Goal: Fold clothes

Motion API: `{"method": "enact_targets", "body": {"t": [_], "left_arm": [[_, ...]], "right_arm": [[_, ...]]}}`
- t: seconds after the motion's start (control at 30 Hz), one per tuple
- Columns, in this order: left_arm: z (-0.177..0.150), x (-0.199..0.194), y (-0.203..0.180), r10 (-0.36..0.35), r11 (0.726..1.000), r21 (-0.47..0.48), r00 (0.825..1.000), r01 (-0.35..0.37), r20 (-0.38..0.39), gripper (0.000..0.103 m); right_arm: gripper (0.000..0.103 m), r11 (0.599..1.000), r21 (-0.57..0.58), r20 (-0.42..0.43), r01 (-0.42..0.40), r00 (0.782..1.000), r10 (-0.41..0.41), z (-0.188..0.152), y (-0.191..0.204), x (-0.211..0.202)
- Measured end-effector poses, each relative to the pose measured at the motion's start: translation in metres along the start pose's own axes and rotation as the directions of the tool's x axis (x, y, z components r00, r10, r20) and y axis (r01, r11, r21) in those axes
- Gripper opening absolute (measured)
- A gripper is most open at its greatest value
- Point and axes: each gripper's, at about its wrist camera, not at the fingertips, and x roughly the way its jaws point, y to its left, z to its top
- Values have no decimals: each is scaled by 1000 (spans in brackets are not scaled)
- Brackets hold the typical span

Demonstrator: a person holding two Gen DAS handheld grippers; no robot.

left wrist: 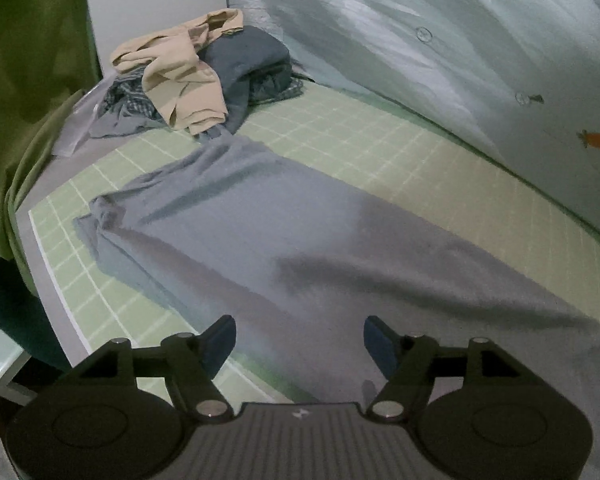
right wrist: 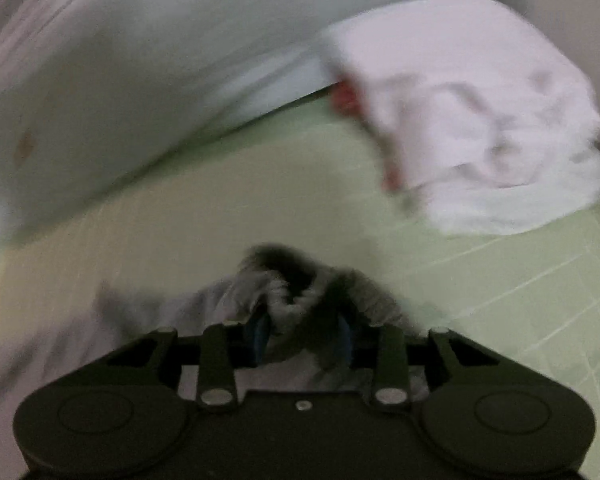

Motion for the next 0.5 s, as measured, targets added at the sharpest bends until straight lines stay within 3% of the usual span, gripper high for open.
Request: {"method": "enact_targets", "body": {"t": [0.1,0.17,0.2,0.33,0.43,0.5], "left_arm": [[-7,-3,-11,13,1000,-19,1000,-13,-3,73],[-9,-4,-18,14,1000,-25,1000,-15,-20,73],[-10,-5,-22,12,1000,-25,999,-13,-30,73],[-15,-8,-41,-4,1000,27,1000,5,-30,77],[-18,-13,-51,-21,998,63,999,23,-27,77],[-20,-19,-56,-33,995,89,999,34,-18,77]], "right_arm": [[50,995,16,49,103,993,-103,9,-16,-2],[72,991,60,45,118,992,-120,3,-27,-11],[76,989,84,31,125,991,-128,-3,-33,-16],[84,973,182,-52,140,990,-132,-39,-50,-34],[87,952,292,-99,89,993,-62,-60,-57,-33],[87,960,267,-86,78,995,-57,-63,-50,-33]]}}
